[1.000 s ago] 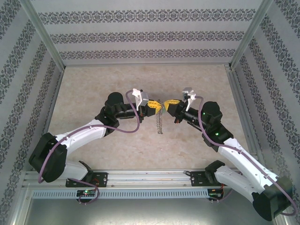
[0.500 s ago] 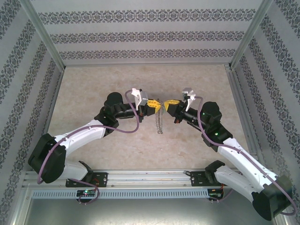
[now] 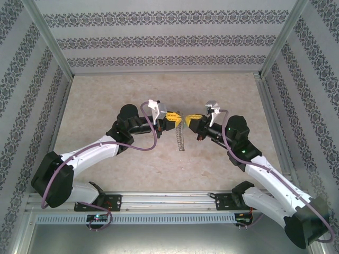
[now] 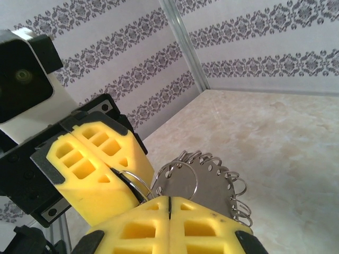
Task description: Put the keys on the keyring
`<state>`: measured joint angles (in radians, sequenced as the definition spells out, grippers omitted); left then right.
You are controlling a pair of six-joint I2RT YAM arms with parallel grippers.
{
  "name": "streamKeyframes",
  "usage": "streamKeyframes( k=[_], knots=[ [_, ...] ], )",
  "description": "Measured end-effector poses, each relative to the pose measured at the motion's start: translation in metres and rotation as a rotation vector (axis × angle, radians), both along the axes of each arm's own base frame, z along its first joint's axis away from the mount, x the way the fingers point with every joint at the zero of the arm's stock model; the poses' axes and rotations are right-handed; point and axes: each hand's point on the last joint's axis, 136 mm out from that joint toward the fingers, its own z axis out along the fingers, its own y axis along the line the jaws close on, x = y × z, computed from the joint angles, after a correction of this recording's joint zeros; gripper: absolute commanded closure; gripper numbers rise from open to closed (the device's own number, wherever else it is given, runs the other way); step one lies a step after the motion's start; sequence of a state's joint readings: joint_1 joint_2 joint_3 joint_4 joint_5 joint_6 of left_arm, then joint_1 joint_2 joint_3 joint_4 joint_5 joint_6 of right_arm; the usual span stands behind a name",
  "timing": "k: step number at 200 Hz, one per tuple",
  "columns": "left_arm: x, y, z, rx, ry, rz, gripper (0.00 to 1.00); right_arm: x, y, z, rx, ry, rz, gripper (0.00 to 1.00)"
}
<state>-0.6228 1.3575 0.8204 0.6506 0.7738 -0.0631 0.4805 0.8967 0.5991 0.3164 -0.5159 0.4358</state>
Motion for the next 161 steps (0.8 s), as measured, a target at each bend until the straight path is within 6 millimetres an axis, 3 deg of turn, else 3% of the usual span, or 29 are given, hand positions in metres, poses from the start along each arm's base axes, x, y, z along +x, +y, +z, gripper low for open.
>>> streamKeyframes(
  k=[53,62,69,88,127,161],
  knots=[
    [0.0,0.0,0.0,-0.001,-0.001,0.0,1.0,-0.002,0.011,-0.011,-0.01,0.035,0.043,1.0],
    [0.0,0.0,0.0,-0.001,-0.002,0.0,1.0,-0.002,0.011,-0.011,-0.01,0.035,0.043,0.83],
    [0.0,0.0,0.001,-0.002,-0.003,0.0,1.0,-0.001,0.01,-0.011,-0.009,0.04,0.04,0.75],
    [-0.001,0.0,0.002,-0.006,-0.008,-0.003,1.0,0.004,-0.001,-0.009,0.001,0.048,0.005,0.67],
    [0.0,0.0,0.003,-0.011,-0.014,-0.003,1.0,0.012,-0.042,0.009,0.056,0.014,-0.109,0.66],
    [0.004,-0.004,0.003,-0.034,-0.011,-0.006,1.0,0.01,-0.041,0.012,0.081,0.033,-0.089,0.64]
  ],
)
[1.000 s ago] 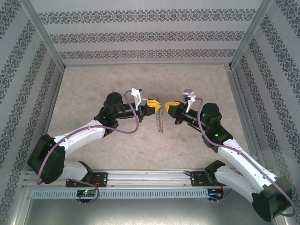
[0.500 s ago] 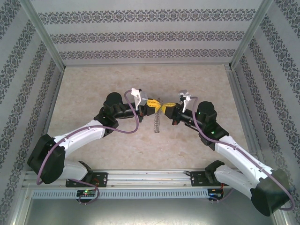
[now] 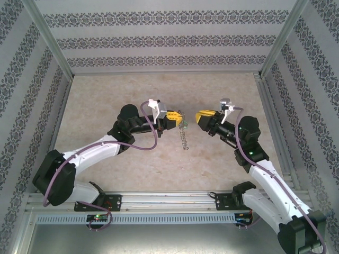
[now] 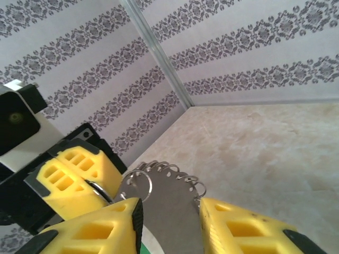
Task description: Put the keys on the keyring
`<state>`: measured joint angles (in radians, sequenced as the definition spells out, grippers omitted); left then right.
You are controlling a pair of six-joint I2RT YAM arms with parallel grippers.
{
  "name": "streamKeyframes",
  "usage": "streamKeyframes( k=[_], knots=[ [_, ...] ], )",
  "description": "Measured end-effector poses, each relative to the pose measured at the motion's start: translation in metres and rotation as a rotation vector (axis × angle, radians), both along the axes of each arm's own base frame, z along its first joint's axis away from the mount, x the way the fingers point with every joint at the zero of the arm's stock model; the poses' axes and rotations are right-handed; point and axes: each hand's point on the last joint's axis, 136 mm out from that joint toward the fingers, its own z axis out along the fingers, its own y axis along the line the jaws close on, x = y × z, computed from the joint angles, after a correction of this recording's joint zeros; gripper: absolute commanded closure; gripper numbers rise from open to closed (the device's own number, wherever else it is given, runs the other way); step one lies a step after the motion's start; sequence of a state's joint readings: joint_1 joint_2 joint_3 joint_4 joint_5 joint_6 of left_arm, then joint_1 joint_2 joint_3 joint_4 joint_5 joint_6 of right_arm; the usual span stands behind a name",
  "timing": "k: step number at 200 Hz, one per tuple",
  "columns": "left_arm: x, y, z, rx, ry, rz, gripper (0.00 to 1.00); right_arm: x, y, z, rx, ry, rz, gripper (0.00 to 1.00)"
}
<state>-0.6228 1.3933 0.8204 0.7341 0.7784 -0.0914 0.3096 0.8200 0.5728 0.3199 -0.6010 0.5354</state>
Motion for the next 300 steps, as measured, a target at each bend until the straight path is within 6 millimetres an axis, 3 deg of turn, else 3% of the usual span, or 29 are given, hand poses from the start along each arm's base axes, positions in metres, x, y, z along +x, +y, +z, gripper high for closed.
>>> streamKeyframes(
  k=[92,199,227,264,300],
  knots=[
    [0.022,-0.004,0.002,-0.189,0.123,-0.038,1.0,0.001,0.009,0.001,0.075,0.025,0.058,0.6],
    [0.018,-0.001,0.019,-0.293,0.155,-0.077,1.0,-0.005,0.035,-0.018,0.076,0.067,0.134,0.57],
    [0.018,0.0,0.016,-0.293,0.162,-0.072,1.0,-0.005,0.043,-0.022,0.068,0.082,0.154,0.67],
    [0.019,0.0,0.017,-0.296,0.163,-0.065,1.0,-0.009,0.049,-0.021,0.067,0.072,0.175,0.9],
    [0.021,0.001,0.017,-0.299,0.163,-0.058,1.0,-0.009,0.049,-0.021,0.059,0.057,0.178,1.0]
  ],
)
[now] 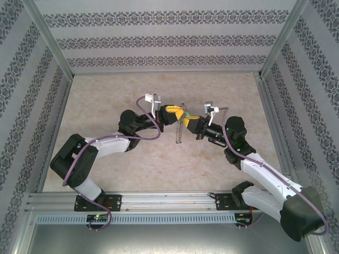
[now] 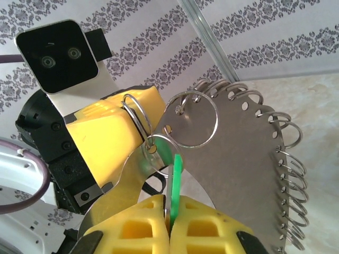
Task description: Put the keys on the keyring
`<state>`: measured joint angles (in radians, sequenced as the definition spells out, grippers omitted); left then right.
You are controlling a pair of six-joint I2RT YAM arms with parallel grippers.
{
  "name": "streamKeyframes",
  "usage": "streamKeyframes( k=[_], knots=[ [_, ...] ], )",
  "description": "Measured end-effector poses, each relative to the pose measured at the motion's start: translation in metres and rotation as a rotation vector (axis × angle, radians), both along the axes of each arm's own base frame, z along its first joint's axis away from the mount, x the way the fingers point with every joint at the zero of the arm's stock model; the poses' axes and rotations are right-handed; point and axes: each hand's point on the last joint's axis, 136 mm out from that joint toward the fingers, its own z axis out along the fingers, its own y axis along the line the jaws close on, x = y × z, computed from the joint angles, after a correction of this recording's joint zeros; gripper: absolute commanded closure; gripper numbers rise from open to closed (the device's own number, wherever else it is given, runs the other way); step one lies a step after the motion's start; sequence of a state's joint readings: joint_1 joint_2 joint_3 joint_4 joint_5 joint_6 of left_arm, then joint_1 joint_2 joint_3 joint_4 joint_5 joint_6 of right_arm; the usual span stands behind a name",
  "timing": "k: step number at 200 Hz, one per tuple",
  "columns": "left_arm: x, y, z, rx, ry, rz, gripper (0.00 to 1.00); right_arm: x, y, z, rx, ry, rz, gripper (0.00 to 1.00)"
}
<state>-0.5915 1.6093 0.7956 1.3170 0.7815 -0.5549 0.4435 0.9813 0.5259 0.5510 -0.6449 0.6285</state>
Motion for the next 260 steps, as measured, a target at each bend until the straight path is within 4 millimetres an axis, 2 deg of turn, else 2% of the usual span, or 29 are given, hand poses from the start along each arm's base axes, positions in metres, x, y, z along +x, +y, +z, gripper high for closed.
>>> streamKeyframes(
  k=[37,95,104,111,129,178,207,232,260],
  knots=[
    [0.001,0.001,0.0,-0.001,0.001,0.003,1.0,0.0,0.001,-0.001,-0.001,0.002,0.003,1.0],
    [0.002,0.001,0.0,-0.001,0.003,0.004,1.0,-0.001,0.015,-0.002,-0.015,0.013,0.064,1.0],
    [0.002,0.001,0.0,-0.002,0.003,0.004,1.0,-0.002,0.016,-0.002,-0.018,0.011,0.068,0.92],
    [0.002,0.001,0.0,-0.002,0.003,0.004,1.0,-0.003,0.016,-0.001,-0.022,0.006,0.072,0.81],
    [0.001,0.001,0.001,-0.003,0.001,0.004,1.0,-0.004,0.013,-0.001,-0.029,0.009,0.071,0.68],
    [0.001,0.002,0.001,-0.006,0.0,0.003,1.0,-0.009,-0.017,0.024,-0.007,-0.051,0.007,0.62],
    [0.001,0.002,0.001,-0.006,0.001,0.002,1.0,-0.013,-0.027,0.038,0.013,-0.089,-0.023,0.54],
    [0.001,0.002,0.001,-0.007,0.004,0.001,1.0,-0.008,-0.029,0.037,0.024,-0.065,-0.044,0.46],
    [0.002,0.001,-0.001,-0.006,0.016,0.0,1.0,0.003,-0.029,0.032,0.034,-0.036,-0.078,0.45]
  ],
)
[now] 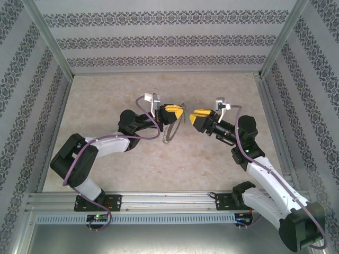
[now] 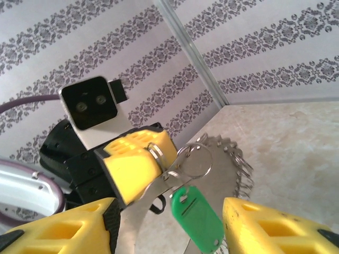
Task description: Put the keys on the keyring
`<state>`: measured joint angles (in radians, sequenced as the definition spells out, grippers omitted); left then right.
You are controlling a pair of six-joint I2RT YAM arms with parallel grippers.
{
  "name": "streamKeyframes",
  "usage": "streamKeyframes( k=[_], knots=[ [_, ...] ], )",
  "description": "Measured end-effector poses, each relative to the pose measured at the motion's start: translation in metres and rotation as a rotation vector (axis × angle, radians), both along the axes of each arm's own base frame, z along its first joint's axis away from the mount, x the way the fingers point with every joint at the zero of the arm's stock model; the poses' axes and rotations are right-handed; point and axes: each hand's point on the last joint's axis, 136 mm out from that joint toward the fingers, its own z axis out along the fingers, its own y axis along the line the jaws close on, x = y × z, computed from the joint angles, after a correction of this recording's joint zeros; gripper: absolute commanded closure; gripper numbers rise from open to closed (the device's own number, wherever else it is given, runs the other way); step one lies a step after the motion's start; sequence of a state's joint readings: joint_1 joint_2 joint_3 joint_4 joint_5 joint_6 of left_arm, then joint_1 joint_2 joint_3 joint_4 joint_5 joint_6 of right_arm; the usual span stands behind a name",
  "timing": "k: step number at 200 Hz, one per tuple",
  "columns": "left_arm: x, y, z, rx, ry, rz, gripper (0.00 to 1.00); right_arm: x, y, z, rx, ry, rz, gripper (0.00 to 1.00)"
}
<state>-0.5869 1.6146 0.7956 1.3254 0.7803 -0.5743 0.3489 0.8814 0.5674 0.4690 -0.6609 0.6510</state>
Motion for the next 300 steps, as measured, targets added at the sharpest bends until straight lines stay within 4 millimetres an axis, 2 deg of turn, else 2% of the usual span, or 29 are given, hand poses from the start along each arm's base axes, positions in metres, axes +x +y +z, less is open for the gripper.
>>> streamKeyframes(
  k=[38,112,152,186,240,259,273,300],
  knots=[
    [0.002,-0.002,-0.005,0.004,0.021,-0.003,1.0,0.012,0.002,0.001,0.03,0.003,-0.011,0.56],
    [0.002,-0.002,-0.005,-0.002,0.043,-0.011,1.0,0.017,0.019,0.008,0.077,-0.026,0.044,0.56],
    [0.003,-0.002,-0.002,-0.006,0.038,-0.011,1.0,0.018,0.025,0.009,0.094,-0.033,0.065,0.69],
    [0.003,-0.002,-0.002,-0.007,0.041,-0.012,1.0,0.017,0.027,0.013,0.111,-0.047,0.077,0.75],
    [0.003,-0.002,-0.001,-0.008,0.039,-0.013,1.0,0.014,0.026,0.02,0.136,-0.066,0.084,0.72],
    [0.003,-0.002,0.0,-0.009,0.037,-0.013,1.0,0.014,0.026,0.018,0.137,-0.063,0.084,0.72],
    [0.003,-0.002,0.0,-0.01,0.036,-0.013,1.0,0.013,0.026,0.015,0.137,-0.057,0.087,0.65],
    [0.003,-0.002,0.001,-0.01,0.035,-0.013,1.0,0.012,0.026,0.012,0.137,-0.05,0.087,0.66]
  ],
)
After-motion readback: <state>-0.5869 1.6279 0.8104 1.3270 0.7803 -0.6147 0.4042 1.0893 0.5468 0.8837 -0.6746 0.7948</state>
